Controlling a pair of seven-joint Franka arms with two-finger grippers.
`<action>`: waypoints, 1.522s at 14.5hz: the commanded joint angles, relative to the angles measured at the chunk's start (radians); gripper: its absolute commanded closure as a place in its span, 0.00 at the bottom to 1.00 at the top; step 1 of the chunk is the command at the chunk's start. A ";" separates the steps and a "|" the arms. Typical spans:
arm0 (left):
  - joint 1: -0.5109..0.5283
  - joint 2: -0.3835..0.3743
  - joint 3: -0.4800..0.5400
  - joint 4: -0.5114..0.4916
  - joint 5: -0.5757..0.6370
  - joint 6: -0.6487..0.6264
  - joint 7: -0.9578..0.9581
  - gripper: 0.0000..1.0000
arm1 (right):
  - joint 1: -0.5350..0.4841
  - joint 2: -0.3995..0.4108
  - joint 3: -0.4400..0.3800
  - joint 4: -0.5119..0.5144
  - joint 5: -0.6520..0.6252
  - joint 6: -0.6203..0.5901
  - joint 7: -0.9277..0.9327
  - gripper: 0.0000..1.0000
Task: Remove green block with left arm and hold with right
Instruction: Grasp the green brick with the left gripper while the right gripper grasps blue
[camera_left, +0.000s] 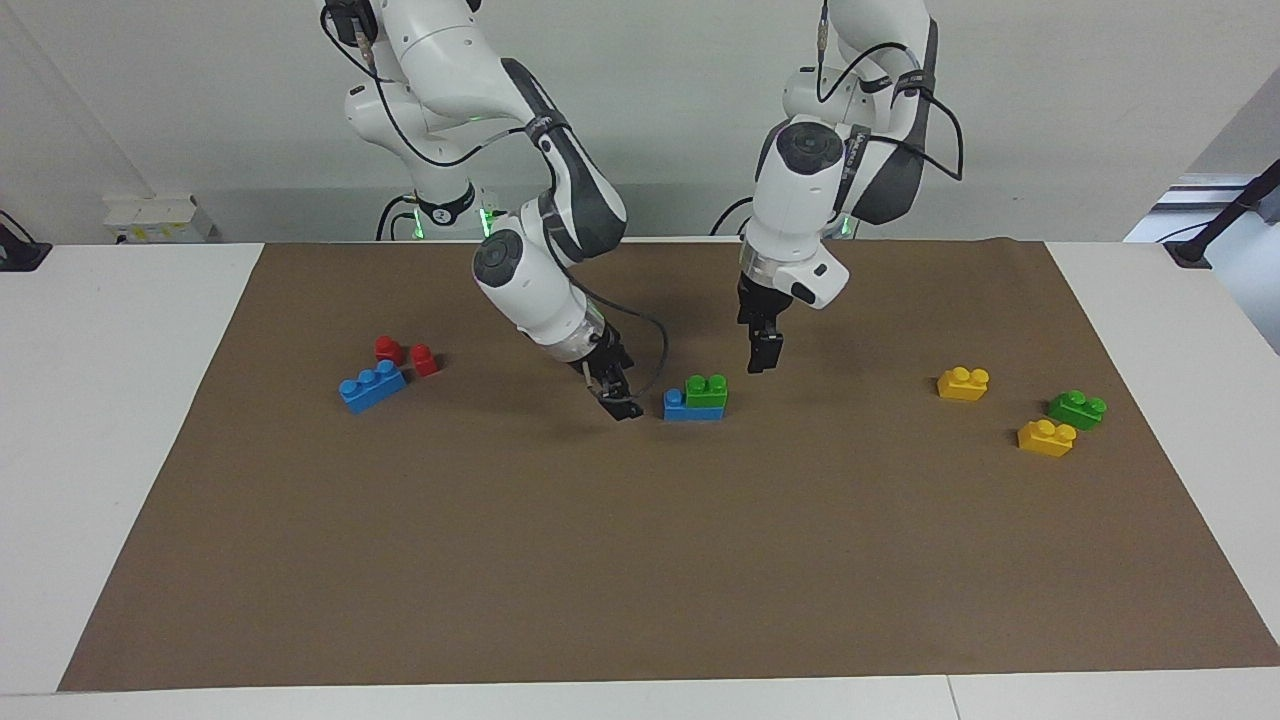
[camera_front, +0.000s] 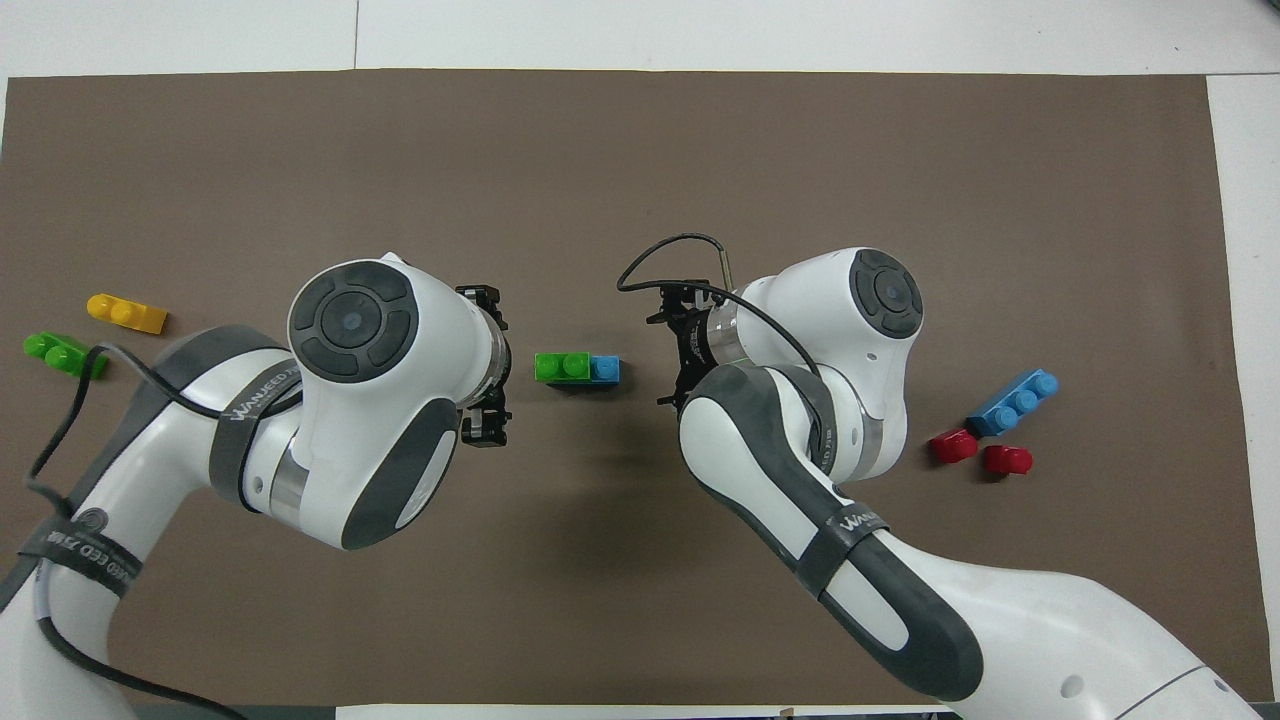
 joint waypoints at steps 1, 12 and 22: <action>-0.025 0.034 0.017 0.011 0.032 0.048 -0.084 0.00 | 0.040 0.020 -0.002 -0.006 0.039 0.068 0.012 0.01; -0.044 0.141 0.017 0.026 0.037 0.167 -0.160 0.00 | 0.112 0.117 -0.002 0.010 0.086 0.250 0.016 0.04; -0.055 0.160 0.017 0.016 0.064 0.186 -0.186 0.00 | 0.129 0.140 -0.002 0.010 0.086 0.292 0.008 1.00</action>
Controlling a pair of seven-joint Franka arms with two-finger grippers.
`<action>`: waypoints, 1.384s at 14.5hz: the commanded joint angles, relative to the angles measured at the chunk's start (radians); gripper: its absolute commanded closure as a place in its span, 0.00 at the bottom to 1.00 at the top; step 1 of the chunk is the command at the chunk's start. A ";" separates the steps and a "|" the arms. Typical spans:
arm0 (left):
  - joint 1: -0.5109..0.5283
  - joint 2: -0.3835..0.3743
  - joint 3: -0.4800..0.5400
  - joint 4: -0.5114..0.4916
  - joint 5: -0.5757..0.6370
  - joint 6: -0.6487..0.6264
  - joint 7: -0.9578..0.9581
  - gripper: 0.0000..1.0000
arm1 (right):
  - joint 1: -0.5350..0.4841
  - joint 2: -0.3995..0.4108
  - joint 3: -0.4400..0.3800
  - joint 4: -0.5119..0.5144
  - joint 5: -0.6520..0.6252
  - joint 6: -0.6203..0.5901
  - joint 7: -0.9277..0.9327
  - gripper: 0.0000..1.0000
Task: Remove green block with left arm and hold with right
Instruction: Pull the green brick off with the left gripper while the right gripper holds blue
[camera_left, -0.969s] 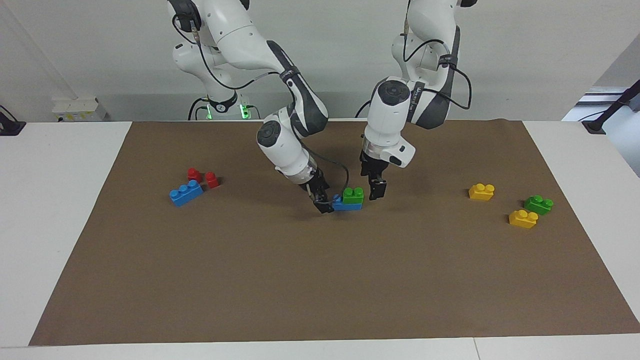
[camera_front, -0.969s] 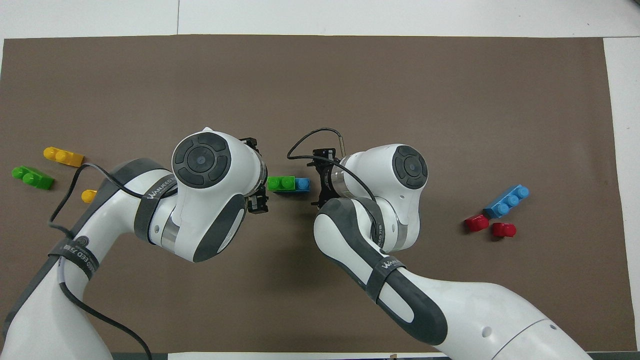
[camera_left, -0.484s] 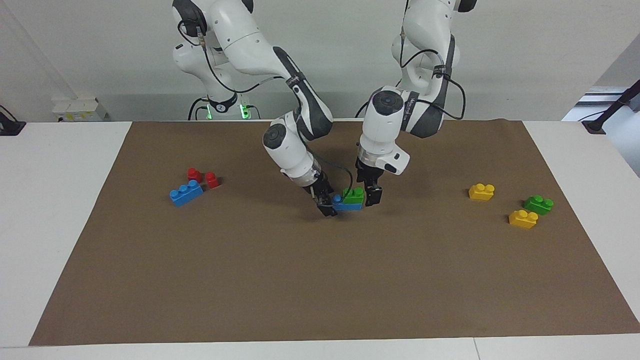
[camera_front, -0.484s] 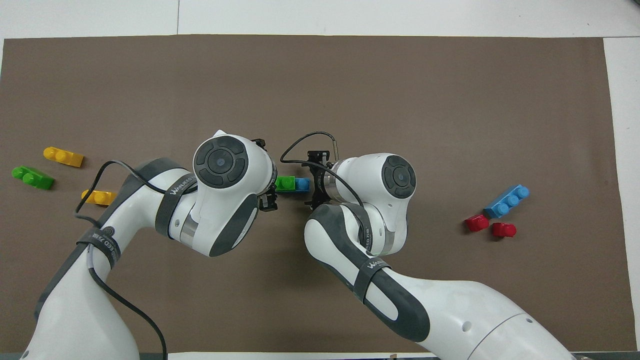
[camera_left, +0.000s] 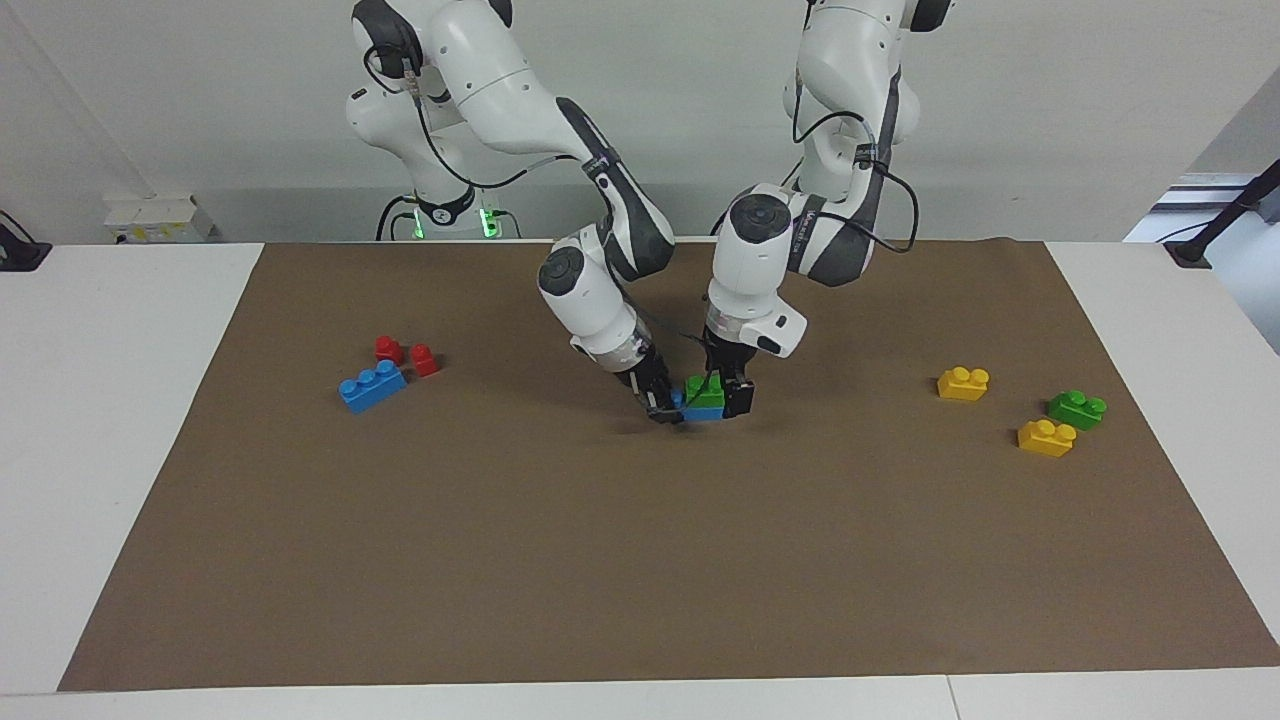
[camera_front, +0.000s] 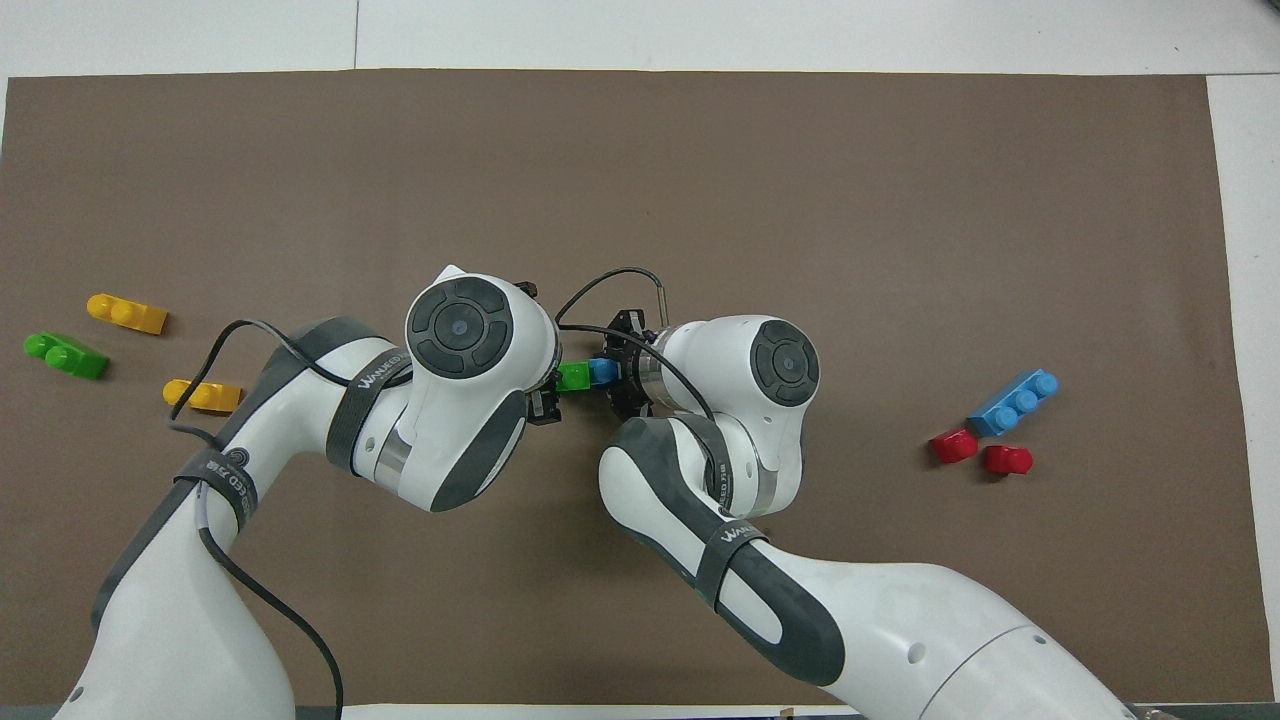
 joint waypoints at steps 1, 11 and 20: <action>-0.017 0.011 0.014 0.008 0.026 0.008 -0.026 0.00 | 0.002 0.016 -0.002 0.009 0.029 0.016 0.005 1.00; -0.046 0.009 0.013 0.001 0.058 0.010 -0.003 1.00 | -0.007 0.016 -0.002 0.009 0.029 0.016 0.008 1.00; -0.011 -0.087 0.013 0.008 0.055 -0.085 0.076 1.00 | -0.010 0.016 -0.002 0.010 0.029 0.016 0.010 1.00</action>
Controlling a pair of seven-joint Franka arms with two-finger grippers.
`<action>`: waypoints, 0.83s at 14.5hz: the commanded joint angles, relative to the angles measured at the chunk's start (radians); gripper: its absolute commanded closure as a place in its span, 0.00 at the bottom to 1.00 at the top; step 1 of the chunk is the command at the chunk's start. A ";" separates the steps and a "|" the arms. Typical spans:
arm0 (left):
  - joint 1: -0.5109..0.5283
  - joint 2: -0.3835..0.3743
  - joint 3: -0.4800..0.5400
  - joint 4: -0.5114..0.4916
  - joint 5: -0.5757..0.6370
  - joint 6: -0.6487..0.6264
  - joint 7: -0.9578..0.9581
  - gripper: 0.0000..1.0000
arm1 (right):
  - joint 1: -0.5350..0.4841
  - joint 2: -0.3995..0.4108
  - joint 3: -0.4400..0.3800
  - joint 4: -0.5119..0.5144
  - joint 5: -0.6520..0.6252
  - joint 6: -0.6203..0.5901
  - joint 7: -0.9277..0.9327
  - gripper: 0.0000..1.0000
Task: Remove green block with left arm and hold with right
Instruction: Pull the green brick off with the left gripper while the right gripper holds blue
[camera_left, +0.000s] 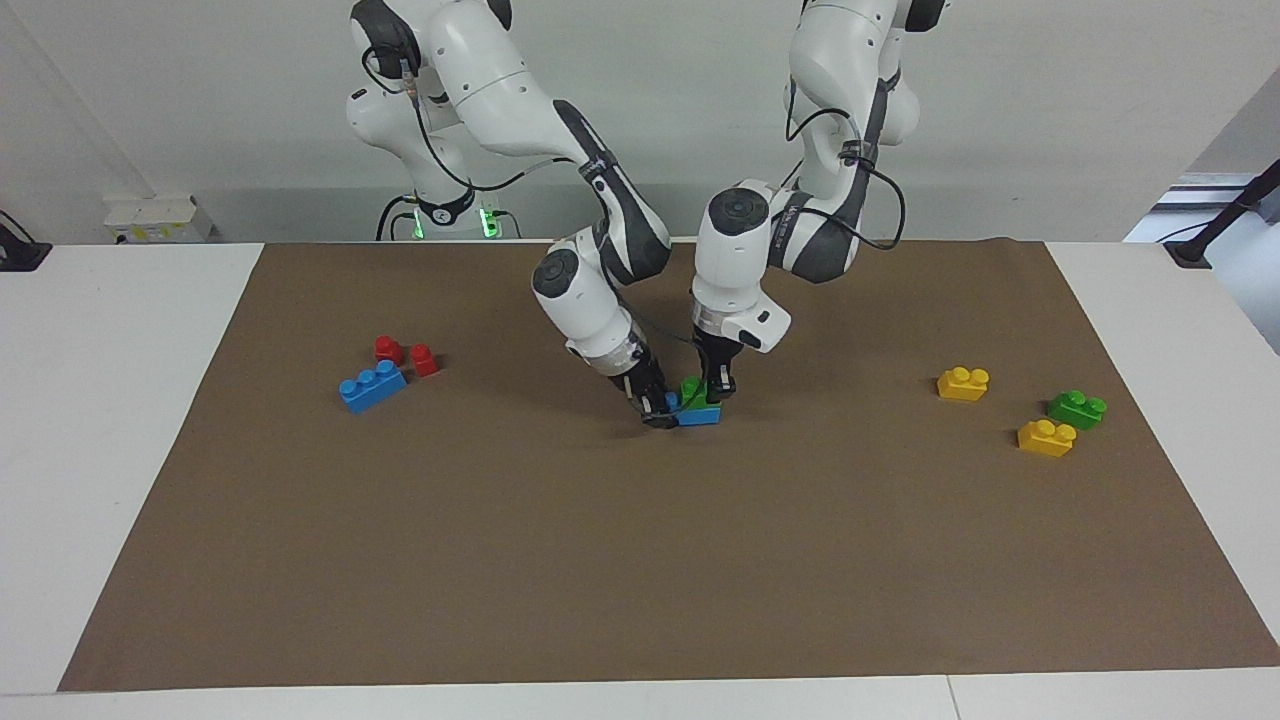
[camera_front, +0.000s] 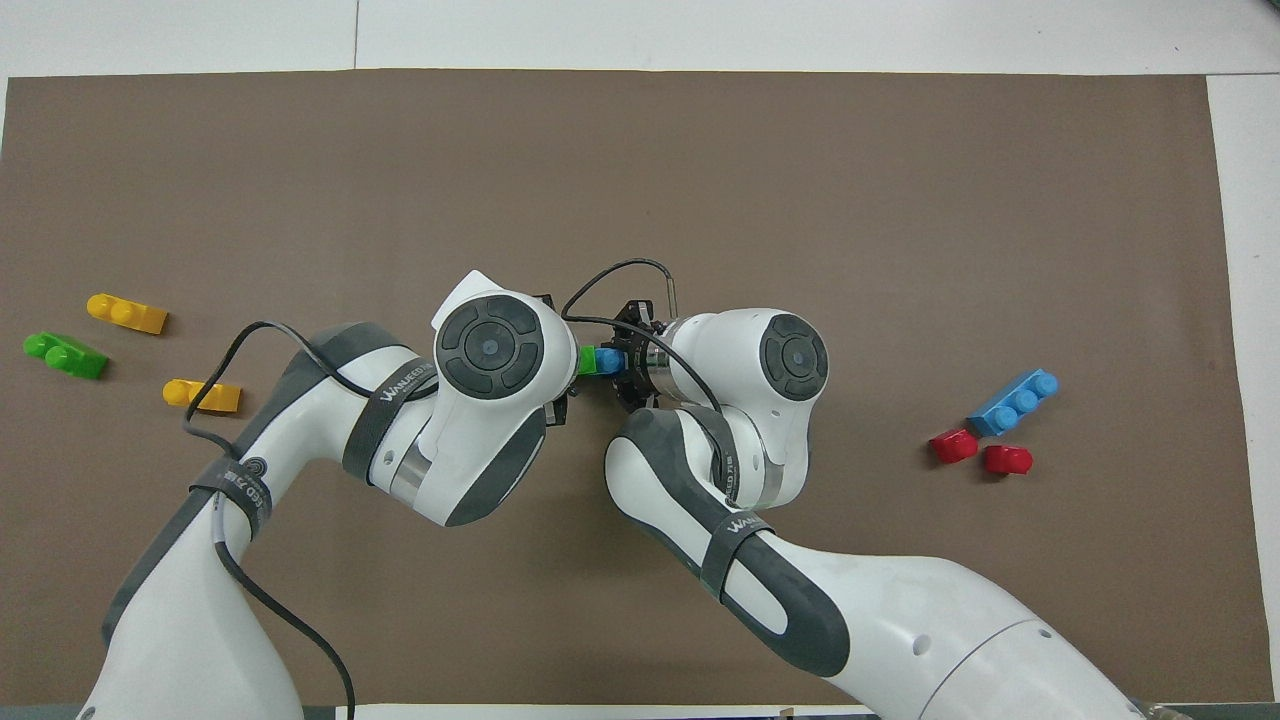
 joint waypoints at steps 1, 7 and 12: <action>0.034 -0.091 0.011 0.008 0.010 -0.099 0.075 1.00 | -0.006 0.012 0.009 0.004 0.029 0.004 0.001 1.00; 0.132 -0.195 0.012 0.013 -0.031 -0.211 0.267 1.00 | -0.024 -0.019 -0.004 0.036 -0.003 -0.025 -0.060 1.00; 0.345 -0.257 0.017 0.039 -0.106 -0.332 0.689 1.00 | -0.271 -0.120 -0.022 0.126 -0.062 -0.338 -0.278 1.00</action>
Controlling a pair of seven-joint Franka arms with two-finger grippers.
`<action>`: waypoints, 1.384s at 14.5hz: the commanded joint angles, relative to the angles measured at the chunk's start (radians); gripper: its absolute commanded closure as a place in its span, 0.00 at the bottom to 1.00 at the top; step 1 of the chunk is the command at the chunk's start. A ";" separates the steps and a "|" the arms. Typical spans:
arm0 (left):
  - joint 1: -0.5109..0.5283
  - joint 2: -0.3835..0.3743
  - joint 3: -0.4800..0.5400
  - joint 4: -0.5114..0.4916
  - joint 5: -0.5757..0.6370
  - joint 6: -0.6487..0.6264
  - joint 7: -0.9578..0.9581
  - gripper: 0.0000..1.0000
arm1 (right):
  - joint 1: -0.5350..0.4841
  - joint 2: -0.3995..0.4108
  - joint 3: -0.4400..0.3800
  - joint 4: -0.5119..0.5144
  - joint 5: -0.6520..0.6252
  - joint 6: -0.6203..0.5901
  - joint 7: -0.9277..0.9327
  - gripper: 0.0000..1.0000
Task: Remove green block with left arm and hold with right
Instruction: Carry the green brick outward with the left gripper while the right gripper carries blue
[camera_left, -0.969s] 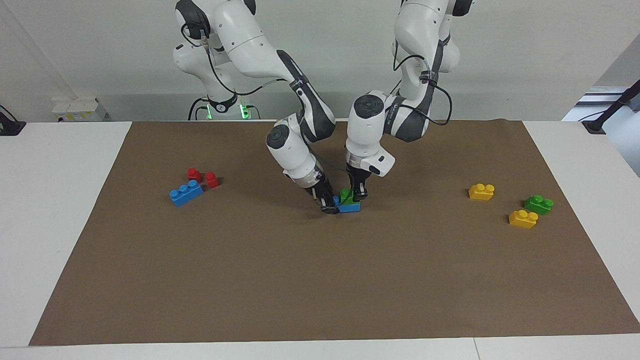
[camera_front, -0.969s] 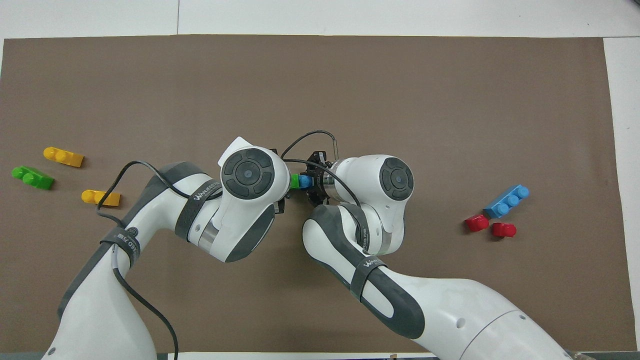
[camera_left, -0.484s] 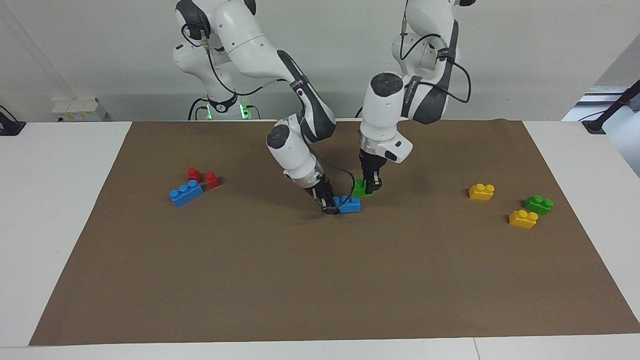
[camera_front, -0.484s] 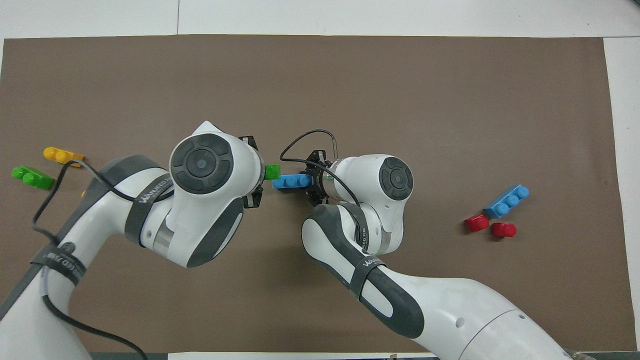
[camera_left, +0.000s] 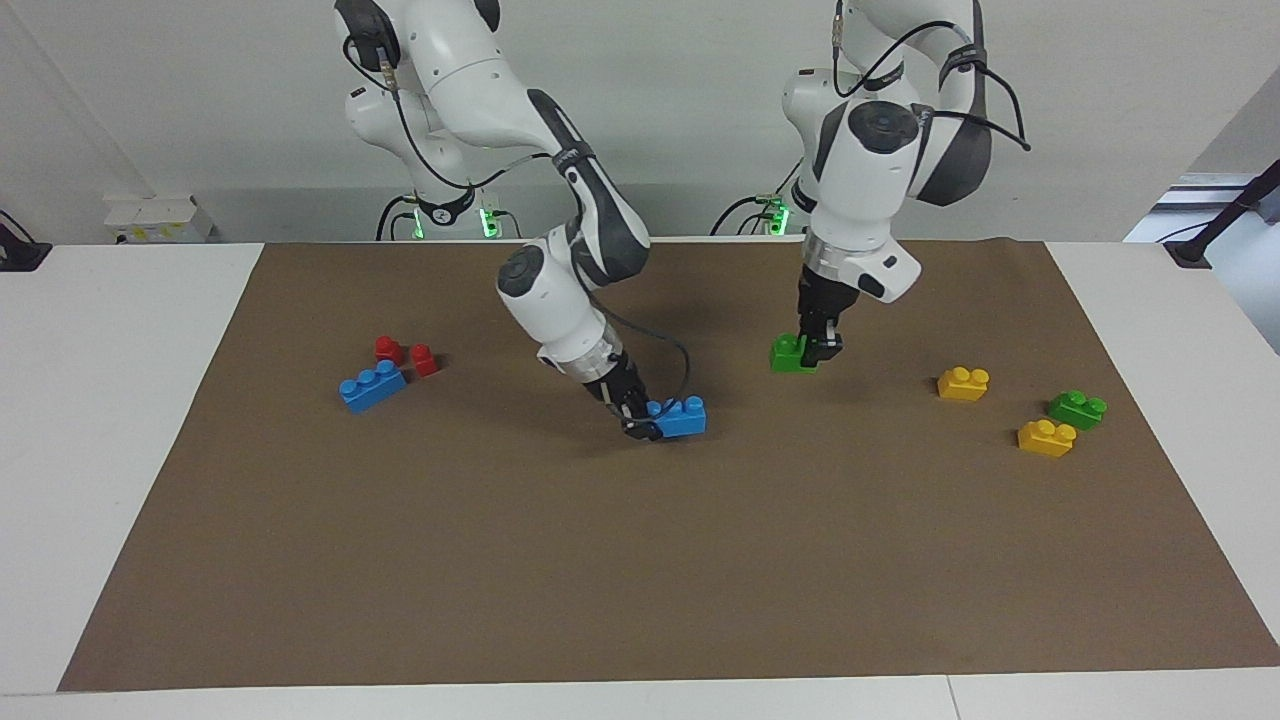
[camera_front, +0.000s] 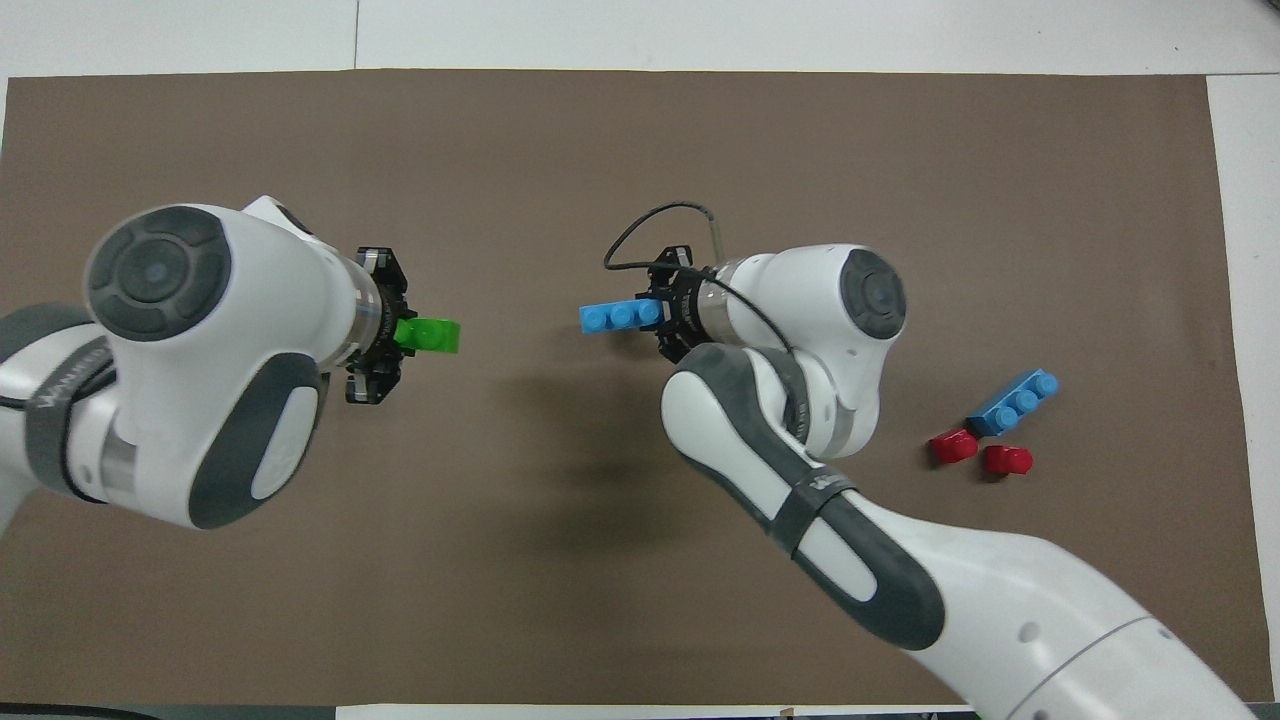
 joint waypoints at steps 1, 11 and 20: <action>0.139 -0.031 -0.004 0.027 -0.048 -0.088 0.269 1.00 | -0.178 -0.057 0.009 0.062 -0.047 -0.210 -0.118 1.00; 0.394 0.111 0.001 0.033 -0.048 0.156 0.707 1.00 | -0.601 -0.053 0.009 -0.057 -0.097 -0.392 -0.477 1.00; 0.420 0.364 0.001 0.156 -0.060 0.233 0.669 1.00 | -0.595 -0.014 0.009 -0.116 -0.081 -0.305 -0.499 0.61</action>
